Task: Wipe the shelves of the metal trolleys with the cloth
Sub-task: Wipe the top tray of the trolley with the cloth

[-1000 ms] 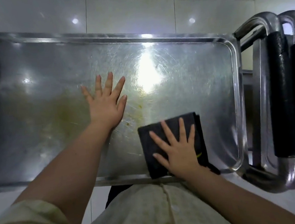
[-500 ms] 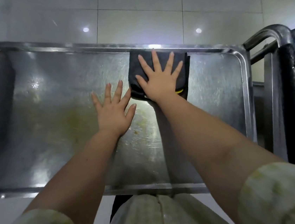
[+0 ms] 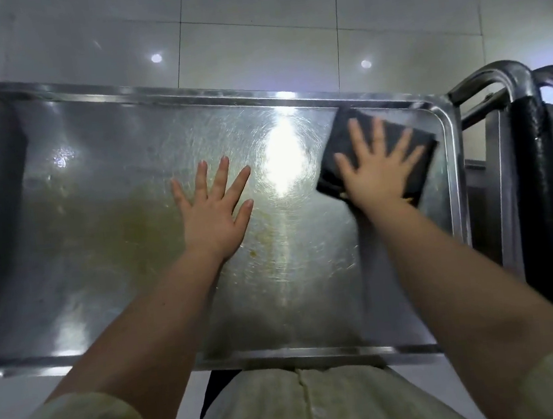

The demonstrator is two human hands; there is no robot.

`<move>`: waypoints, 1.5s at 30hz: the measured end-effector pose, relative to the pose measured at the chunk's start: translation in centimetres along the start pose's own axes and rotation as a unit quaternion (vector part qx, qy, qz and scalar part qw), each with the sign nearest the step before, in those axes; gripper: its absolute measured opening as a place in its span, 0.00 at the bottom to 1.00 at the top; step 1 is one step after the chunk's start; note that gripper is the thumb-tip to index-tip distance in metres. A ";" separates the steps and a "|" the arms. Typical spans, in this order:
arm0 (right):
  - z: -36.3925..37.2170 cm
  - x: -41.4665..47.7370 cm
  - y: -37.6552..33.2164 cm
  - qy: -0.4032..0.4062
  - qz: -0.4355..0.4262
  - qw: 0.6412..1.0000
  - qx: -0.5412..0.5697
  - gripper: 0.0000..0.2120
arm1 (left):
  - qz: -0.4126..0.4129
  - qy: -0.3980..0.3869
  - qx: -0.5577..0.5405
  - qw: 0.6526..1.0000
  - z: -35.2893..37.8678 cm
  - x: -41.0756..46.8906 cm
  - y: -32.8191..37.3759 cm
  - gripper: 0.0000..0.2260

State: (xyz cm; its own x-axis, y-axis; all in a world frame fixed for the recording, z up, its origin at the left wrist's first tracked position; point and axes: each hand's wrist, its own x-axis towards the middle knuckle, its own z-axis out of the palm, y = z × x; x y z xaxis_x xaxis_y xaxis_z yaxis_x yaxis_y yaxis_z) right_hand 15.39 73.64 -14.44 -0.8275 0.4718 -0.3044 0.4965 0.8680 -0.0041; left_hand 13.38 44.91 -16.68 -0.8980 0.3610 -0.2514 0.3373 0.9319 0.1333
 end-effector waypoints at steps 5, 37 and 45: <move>1.7 -4.9 -6.5 -0.019 -0.226 0.973 -0.044 0.32 | -0.001 0.005 -0.010 1.000 0.0 0.0 0.2 0.25; 6.5 -18.5 -1.5 0.026 -0.162 0.986 -0.006 0.31 | 0.013 -0.012 -0.002 1.000 -0.6 -0.3 0.4 0.24; 6.3 -19.1 8.3 0.004 -0.072 0.997 -0.015 0.30 | 0.016 -0.006 -0.017 1.000 -0.8 -0.4 0.8 0.24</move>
State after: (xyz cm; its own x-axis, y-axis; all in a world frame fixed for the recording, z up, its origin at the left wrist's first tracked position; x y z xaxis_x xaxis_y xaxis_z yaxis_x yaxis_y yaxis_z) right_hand 36.99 70.81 -14.66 -0.8922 0.3427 -0.2943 0.3642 0.9311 -0.0197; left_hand 13.81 45.47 -15.73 -0.8830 0.3920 -0.2583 0.3564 0.9179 0.1746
